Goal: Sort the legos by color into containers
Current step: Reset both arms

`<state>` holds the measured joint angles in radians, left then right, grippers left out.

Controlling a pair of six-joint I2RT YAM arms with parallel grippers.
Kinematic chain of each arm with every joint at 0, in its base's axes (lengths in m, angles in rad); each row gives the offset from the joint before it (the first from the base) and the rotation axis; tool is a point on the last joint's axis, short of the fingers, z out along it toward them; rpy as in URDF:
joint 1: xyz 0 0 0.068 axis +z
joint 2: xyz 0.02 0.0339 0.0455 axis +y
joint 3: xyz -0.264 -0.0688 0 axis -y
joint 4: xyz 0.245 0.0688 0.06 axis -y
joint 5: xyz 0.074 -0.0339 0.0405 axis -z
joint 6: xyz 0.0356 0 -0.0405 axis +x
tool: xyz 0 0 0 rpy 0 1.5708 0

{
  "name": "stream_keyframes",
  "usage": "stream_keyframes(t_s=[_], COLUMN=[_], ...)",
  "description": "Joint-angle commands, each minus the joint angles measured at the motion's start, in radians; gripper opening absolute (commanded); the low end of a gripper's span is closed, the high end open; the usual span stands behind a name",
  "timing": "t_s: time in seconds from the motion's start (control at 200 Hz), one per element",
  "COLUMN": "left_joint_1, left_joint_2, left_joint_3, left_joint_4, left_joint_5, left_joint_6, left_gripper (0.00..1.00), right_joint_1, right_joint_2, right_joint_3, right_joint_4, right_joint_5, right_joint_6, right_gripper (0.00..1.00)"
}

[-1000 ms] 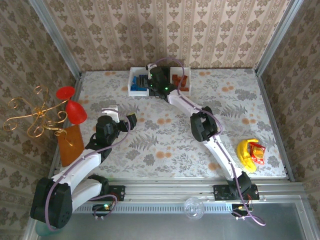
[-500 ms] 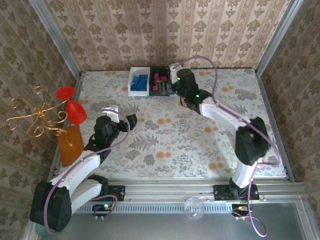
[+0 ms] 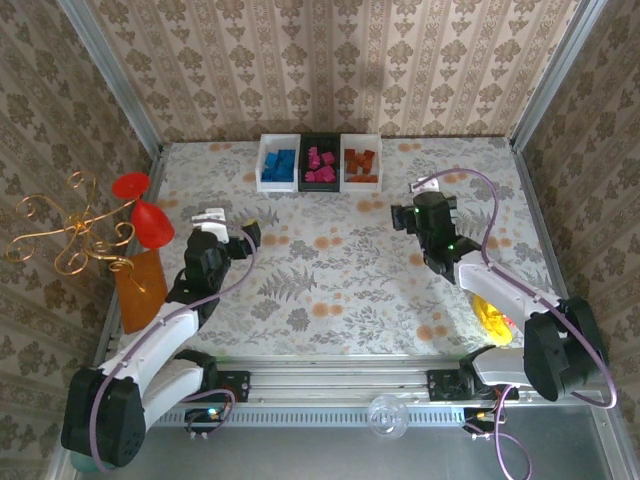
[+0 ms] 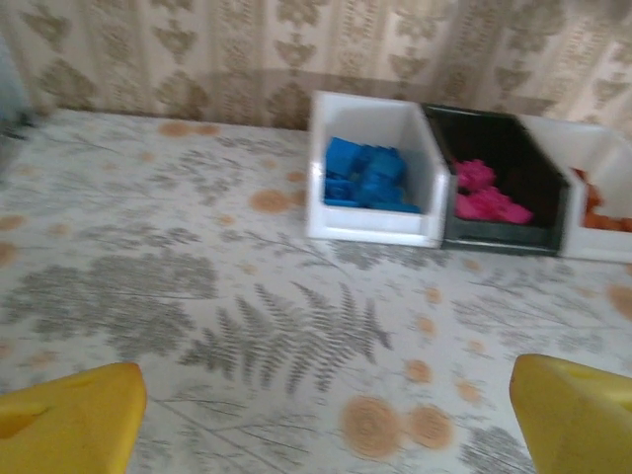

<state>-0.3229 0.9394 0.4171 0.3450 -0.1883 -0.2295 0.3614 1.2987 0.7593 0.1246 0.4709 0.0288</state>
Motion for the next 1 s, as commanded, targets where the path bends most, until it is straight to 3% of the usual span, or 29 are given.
stream_keyframes(t_s=[0.0, 0.22, 0.365, 0.49, 0.61, 0.76, 0.87, 0.995], left_joint_1=[0.051, 0.204, 0.222, 0.228, 0.235, 0.243, 0.281, 0.297], left_joint_2=[-0.043, 0.042, 0.187, 0.32, 0.429, 0.446, 0.512, 0.636], left_joint_3=[-0.031, -0.045, -0.059, -0.067, -0.066, -0.042, -0.116, -0.105], left_joint_4=[0.04, 0.093, 0.23, 0.369, 0.481, 0.445, 0.656, 0.759], left_joint_5=[-0.139, -0.152, -0.161, -0.147, -0.097, -0.044, 0.048, 0.166], left_joint_6=[0.076, 0.137, 0.258, 0.32, 0.334, 0.311, 0.277, 0.31], left_gripper=[1.0, 1.0, 1.0, 1.0, 1.0, 1.0, 1.0, 1.0], right_joint_1=[-0.032, -0.101, -0.101, -0.106, -0.144, -0.198, -0.235, -0.269], right_joint_2=[-0.015, 0.122, 0.196, 0.21, 0.215, 0.196, 0.165, 0.143], right_joint_3=[-0.044, -0.118, -0.09, -0.165, -0.217, -0.254, -0.302, -0.357], right_joint_4=[0.095, 0.254, 0.261, 0.437, 0.515, 0.55, 0.598, 0.673], right_joint_5=[0.11, 0.084, 0.066, 0.04, -0.007, -0.084, -0.147, -0.176], right_joint_6=[-0.013, -0.026, -0.076, -0.141, -0.114, -0.067, -0.038, -0.006], right_gripper=[1.0, 1.0, 1.0, 1.0, 1.0, 1.0, 1.0, 1.0])
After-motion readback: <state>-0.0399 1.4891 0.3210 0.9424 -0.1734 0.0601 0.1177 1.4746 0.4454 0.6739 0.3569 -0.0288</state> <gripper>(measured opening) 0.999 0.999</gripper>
